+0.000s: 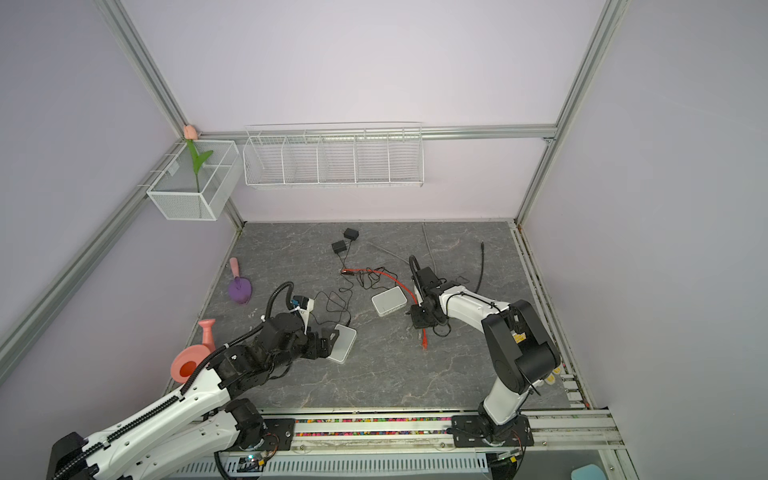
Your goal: Insert the plug into the switch port
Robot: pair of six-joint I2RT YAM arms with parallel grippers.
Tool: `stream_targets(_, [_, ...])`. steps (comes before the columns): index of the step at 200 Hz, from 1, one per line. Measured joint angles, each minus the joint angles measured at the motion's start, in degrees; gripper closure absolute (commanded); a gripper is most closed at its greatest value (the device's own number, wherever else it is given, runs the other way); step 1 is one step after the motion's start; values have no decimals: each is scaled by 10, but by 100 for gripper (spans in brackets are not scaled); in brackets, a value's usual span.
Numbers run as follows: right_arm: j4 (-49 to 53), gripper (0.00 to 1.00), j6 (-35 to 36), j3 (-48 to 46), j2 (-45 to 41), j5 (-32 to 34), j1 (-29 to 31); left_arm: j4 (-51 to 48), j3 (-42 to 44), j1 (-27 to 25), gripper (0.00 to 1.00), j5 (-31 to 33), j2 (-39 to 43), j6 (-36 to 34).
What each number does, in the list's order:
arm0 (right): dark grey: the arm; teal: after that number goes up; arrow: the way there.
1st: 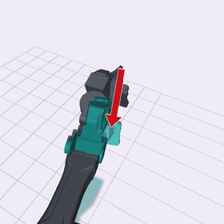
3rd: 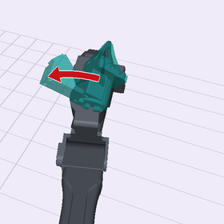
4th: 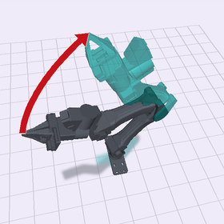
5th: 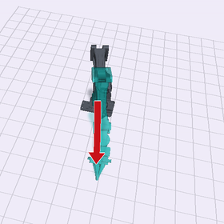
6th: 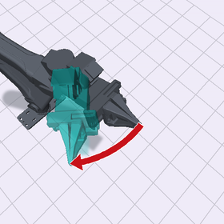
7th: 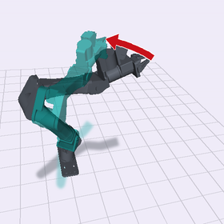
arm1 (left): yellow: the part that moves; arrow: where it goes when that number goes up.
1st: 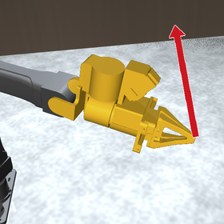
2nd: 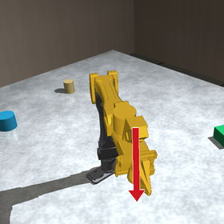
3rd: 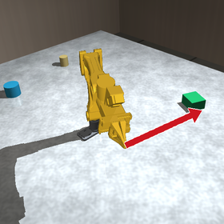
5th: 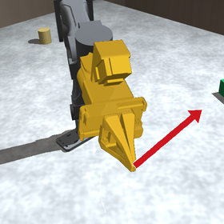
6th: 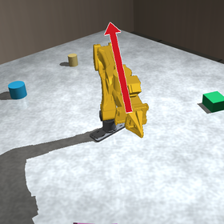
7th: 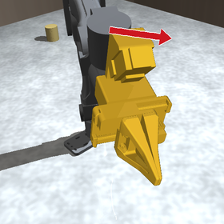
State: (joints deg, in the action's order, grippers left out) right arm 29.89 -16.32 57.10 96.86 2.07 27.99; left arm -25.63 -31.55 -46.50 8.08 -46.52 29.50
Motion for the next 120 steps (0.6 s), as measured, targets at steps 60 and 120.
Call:
stream_targets(60, [75,94,17,130,6,49,-60,-1,0,0,9,8,19,0])
stream_targets(120, [226,94,63,330,-29,136,-38,-2,0,0,14,11,25,0])
